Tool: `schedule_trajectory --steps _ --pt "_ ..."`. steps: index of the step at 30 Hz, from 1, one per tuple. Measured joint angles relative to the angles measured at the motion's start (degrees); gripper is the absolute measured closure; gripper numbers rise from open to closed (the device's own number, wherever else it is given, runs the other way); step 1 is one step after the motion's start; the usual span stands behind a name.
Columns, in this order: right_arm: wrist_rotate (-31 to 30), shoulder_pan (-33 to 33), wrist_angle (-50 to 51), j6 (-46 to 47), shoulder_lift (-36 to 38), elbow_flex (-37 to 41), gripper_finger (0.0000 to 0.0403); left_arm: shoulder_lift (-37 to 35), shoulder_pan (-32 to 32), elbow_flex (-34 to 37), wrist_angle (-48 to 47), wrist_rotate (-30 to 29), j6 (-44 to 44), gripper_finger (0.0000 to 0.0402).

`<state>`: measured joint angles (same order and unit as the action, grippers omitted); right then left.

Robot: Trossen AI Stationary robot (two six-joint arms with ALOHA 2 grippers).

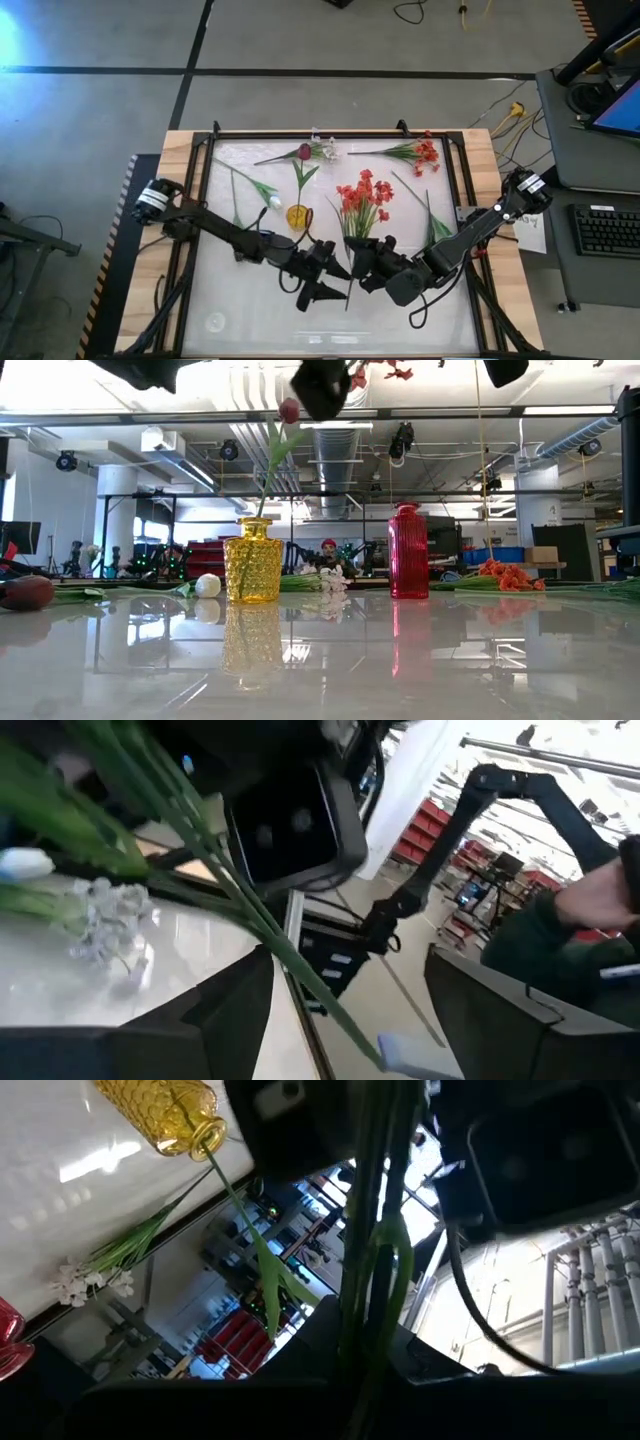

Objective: Sort flowers into vase by color
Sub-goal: Put the left orange flowers into the yellow flower vase

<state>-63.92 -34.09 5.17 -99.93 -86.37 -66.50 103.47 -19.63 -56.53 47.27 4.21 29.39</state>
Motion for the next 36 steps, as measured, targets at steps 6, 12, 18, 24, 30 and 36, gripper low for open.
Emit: schedule_trajectory --steps 6,12,18,24,30,36 --pt "0.0 0.0 0.0 0.0 0.0 0.0 0.0390 2.9 2.4 -1.9 -1.7 -0.5 0.9 0.0163" --pt "-0.1 0.0 0.0 1.0 0.0 0.0 0.0390 3.1 2.3 -1.9 0.4 -0.2 -0.5 0.0254" --pt "-0.1 0.0 -0.5 2.5 0.0 0.0 0.0390 3.1 2.4 -1.9 0.1 -0.2 -0.1 0.0387" --pt "-0.1 -0.2 -1.4 3.7 0.0 0.0 0.0384 2.5 2.4 -1.8 0.1 1.1 -0.2 0.0399" --pt "-0.4 -0.2 -2.2 4.8 0.0 -0.8 0.0322 1.2 2.3 -1.8 0.0 2.8 -0.3 0.0401" --pt "-1.6 -1.8 -7.6 2.2 0.9 -0.8 0.0256 -0.6 2.3 -1.8 -3.8 2.8 -1.4 0.0402"
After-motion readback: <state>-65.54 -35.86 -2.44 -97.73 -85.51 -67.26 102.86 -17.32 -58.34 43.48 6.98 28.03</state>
